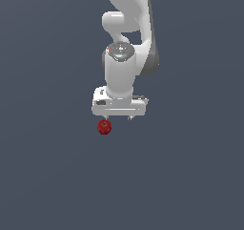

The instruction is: Pick up the object and move it to a goal position.

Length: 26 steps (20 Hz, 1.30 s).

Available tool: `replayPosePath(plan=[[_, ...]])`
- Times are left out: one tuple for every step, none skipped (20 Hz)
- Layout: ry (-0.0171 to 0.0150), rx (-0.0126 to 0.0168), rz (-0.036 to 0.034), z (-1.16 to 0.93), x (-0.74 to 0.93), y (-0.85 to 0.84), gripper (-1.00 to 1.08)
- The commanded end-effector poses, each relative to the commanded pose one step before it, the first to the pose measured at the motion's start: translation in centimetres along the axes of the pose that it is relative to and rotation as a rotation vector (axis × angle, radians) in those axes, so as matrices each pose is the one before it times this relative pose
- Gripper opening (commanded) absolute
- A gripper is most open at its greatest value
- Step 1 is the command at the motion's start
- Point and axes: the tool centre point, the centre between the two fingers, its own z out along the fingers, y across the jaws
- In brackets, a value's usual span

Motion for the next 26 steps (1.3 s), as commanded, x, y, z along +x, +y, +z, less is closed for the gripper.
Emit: replayPosePath(plan=[[0.00000,0.00000,0.00000,0.000,0.000,0.001,1.00],[0.00110,0.00041,0.00100,-0.056,0.028,0.004,1.00],[0.00322,0.00123,0.00302,-0.164,0.083,0.018,1.00],[0.00523,0.00201,0.00498,-0.268,0.136,0.025,1.00],[0.00724,0.00280,0.00707,-0.375,0.188,0.031,1.00],[0.00888,0.00346,0.00904,-0.466,0.233,0.030,1.00],[0.00892,0.00349,0.00968,-0.477,0.236,0.019,1.00],[0.00673,0.00265,0.00798,-0.368,0.182,-0.001,1.00],[0.00452,0.00177,0.00604,-0.256,0.124,-0.013,1.00],[0.00244,0.00094,0.00388,-0.146,0.069,-0.019,1.00],[0.00083,0.00030,0.00187,-0.057,0.025,-0.017,1.00],[0.00000,0.00000,0.00000,-0.008,-0.009,-0.020,1.00],[-0.00109,-0.00046,-0.00100,0.065,-0.019,0.016,1.00],[-0.00102,-0.00036,-0.00235,0.069,-0.032,0.023,1.00],[-0.00098,-0.00029,-0.00337,0.080,-0.032,0.039,1.00],[-0.00082,-0.00016,-0.00434,0.085,-0.030,0.056,1.00],[-0.00073,-0.00006,-0.00530,0.093,-0.031,0.076,1.00],[-0.00071,0.00001,-0.00636,0.105,-0.033,0.091,1.00],[-0.00076,0.00005,-0.00740,0.120,-0.039,0.109,1.00],[-0.00095,0.00004,-0.00849,0.140,-0.048,0.124,1.00],[-0.00124,0.00000,-0.00971,0.166,-0.060,0.136,1.00],[-0.00151,-0.00001,-0.01090,0.191,-0.072,0.150,1.00],[-0.00171,0.00001,-0.01204,0.212,-0.083,0.164,1.00],[-0.00181,0.00008,-0.01314,0.229,-0.093,0.177,1.00],[-0.00189,0.00017,-0.01424,0.245,-0.103,0.191,1.00],[-0.00201,0.00025,-0.01535,0.263,-0.114,0.203,1.00]])
